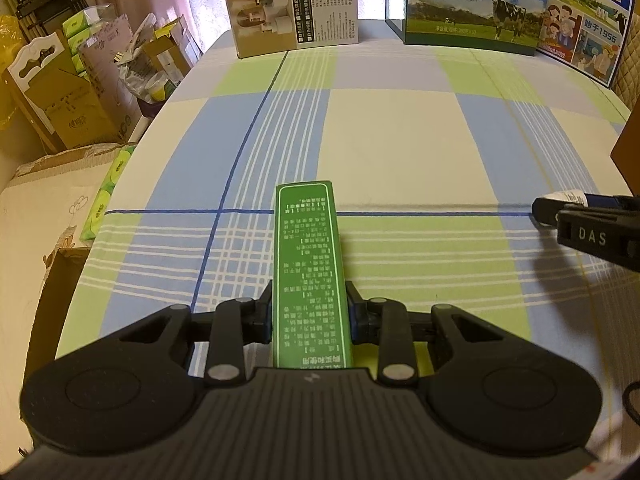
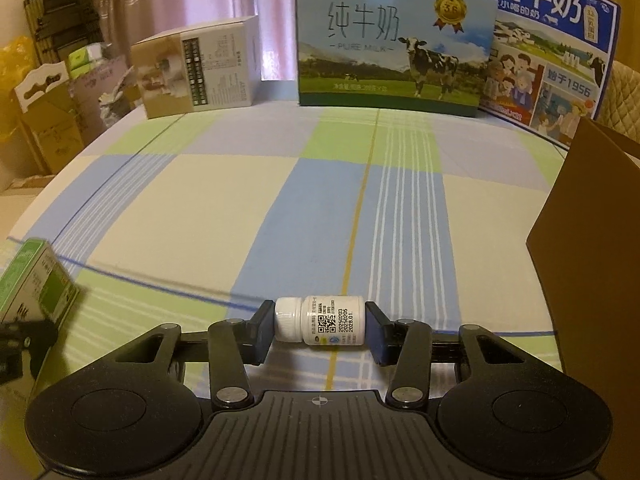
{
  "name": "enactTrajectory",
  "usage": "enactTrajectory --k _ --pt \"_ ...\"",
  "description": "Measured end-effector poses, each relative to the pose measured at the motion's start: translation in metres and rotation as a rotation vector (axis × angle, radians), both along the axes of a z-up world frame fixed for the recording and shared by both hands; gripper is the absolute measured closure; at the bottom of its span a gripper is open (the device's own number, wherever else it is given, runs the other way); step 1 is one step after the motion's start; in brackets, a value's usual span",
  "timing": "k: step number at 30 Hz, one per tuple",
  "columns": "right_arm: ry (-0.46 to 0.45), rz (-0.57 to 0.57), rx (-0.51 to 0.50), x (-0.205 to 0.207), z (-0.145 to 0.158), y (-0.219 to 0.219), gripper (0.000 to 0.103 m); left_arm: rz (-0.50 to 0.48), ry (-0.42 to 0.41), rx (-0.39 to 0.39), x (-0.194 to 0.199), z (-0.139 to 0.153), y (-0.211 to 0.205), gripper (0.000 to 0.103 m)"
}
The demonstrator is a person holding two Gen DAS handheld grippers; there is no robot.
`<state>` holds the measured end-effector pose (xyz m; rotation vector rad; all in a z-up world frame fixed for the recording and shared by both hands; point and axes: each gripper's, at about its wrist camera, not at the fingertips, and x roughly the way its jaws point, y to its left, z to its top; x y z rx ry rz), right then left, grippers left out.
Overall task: Organize objects
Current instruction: 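Grasp the white pill bottle with the right gripper, then carry the green medicine box and white pill bottle over the open box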
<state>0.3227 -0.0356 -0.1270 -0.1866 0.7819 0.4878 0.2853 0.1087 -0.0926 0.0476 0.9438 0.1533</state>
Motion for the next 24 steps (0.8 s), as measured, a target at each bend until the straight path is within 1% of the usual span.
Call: enactTrajectory --k 9,12,17,21,24 --pt "0.047 0.074 0.001 -0.042 0.005 -0.020 0.060 -0.036 0.000 0.015 -0.005 0.000 -0.010 0.077" --pt "0.074 0.097 -0.013 -0.060 0.009 -0.029 0.060 -0.064 0.003 0.016 -0.009 0.000 -0.017 0.077" --pt "0.114 0.113 -0.030 -0.092 0.013 -0.045 0.060 -0.117 0.011 0.038 -0.020 0.000 -0.034 0.077" --pt "0.152 0.118 -0.052 -0.114 0.018 -0.057 0.060 -0.162 0.031 0.016 -0.034 0.001 -0.049 0.077" --pt "0.174 0.110 -0.056 -0.128 0.020 -0.065 0.060 -0.204 0.047 0.018 -0.049 0.002 -0.062 0.077"
